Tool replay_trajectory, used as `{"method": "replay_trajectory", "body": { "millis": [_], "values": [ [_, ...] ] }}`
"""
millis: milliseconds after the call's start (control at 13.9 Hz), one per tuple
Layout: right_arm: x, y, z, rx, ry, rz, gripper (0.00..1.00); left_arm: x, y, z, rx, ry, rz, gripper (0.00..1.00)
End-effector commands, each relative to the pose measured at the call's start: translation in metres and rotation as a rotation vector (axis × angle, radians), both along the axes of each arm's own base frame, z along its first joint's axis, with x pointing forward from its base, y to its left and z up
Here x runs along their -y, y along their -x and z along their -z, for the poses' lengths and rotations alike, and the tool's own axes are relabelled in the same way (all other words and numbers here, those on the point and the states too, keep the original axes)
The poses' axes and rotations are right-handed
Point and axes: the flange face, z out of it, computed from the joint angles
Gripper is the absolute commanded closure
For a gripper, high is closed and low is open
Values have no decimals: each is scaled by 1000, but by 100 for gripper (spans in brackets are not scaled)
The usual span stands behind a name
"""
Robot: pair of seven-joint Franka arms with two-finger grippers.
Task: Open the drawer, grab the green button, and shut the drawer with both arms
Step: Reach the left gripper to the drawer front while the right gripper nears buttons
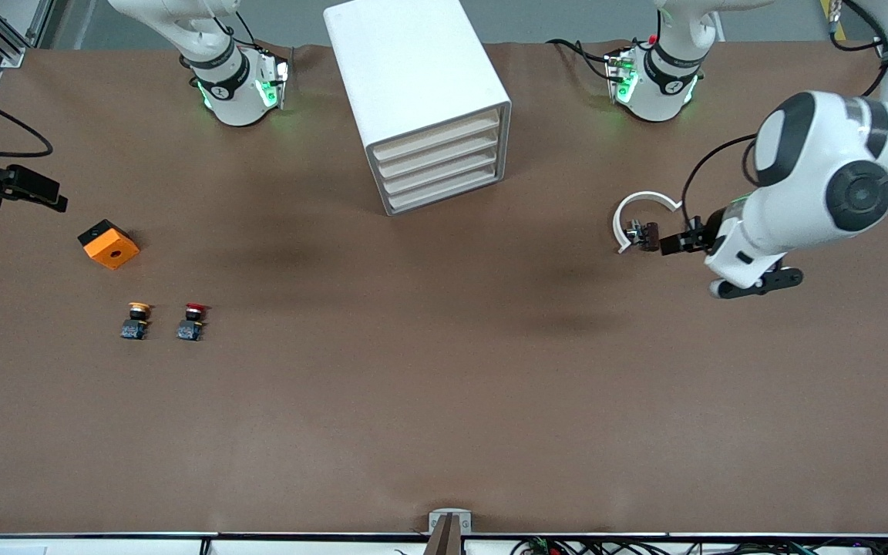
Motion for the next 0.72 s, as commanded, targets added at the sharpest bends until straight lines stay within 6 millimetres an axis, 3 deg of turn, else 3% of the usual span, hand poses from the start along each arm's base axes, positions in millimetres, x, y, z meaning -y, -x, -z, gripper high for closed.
{"method": "replay_trajectory", "body": {
  "millis": [0,72,288,432,648],
  "values": [
    [4,-12,8,-10,27,-7,0,21,-5,22,-18,1,-72,0],
    [4,-22,25,-31,29,-6,0,25,-5,30,-30,-3,-89,0],
    [11,-32,42,-37,33,-2,0,53,-4,47,-58,-43,-177,0],
    [19,-39,42,11,39,-14,0,75,-8,60,-75,-78,-274,0],
    [16,-41,46,17,33,-8,0,111,-8,83,-111,-148,-426,0]
  ]
}}
